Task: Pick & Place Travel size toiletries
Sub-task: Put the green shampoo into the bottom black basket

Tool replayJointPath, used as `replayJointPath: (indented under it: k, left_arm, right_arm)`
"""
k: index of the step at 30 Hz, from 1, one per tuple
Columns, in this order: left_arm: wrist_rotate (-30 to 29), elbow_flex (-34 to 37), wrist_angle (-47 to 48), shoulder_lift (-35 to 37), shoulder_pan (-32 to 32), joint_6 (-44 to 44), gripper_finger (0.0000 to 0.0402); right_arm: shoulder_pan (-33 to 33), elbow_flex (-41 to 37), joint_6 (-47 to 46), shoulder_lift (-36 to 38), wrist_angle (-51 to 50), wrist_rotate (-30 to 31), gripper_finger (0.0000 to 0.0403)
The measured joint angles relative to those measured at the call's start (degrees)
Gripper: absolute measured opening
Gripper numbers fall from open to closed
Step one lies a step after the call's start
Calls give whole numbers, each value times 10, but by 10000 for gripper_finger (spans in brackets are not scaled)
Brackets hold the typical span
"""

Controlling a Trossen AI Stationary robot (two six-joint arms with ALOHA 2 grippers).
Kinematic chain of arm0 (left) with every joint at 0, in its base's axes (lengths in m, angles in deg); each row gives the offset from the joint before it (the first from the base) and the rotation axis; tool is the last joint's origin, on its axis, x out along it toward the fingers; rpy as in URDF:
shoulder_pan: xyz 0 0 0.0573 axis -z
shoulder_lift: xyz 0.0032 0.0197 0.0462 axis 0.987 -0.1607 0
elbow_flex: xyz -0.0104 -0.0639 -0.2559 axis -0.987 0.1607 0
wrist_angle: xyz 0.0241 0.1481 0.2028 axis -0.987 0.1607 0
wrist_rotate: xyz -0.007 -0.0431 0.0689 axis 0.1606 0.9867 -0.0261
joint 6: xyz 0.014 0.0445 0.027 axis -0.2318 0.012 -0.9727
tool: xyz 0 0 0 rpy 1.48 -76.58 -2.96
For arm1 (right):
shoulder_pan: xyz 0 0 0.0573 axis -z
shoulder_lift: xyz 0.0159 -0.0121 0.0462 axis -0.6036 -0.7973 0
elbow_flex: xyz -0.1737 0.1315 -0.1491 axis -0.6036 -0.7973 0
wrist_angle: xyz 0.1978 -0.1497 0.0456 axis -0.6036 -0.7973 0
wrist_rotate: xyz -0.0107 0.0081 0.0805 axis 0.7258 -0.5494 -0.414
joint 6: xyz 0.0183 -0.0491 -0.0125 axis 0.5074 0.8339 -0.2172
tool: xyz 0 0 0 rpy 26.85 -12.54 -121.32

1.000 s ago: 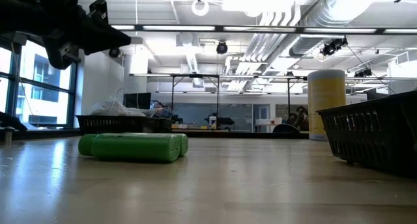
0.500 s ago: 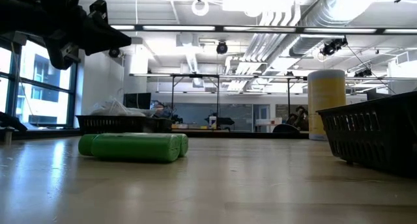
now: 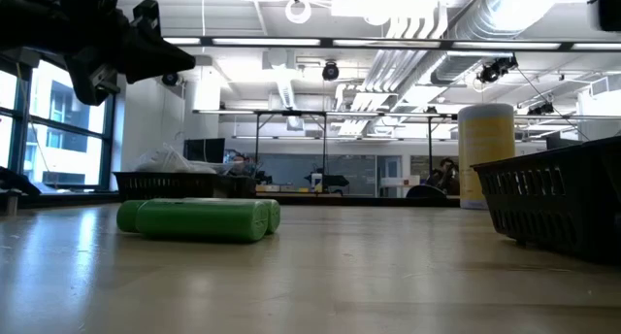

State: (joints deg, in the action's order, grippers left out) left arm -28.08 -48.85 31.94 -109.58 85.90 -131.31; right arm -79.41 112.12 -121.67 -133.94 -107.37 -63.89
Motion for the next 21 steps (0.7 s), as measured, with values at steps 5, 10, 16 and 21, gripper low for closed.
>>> replayJointPath:
  k: [5,10,16,21]
  left_arm:
    - [0,0,14,0,0,4,0]
    - [0,0,25,0,0,15,0]
    - [0,0,43,0,1,39,0]
    - [9,0,72,0,1,68,0]
  right_arm:
    - [40,0,147,22,45,33,140]
    - [90,0,296,23,87,58,121]
    - [158,0,440,23,133,74,109]
    - [206,0,510,23,161,73,107]
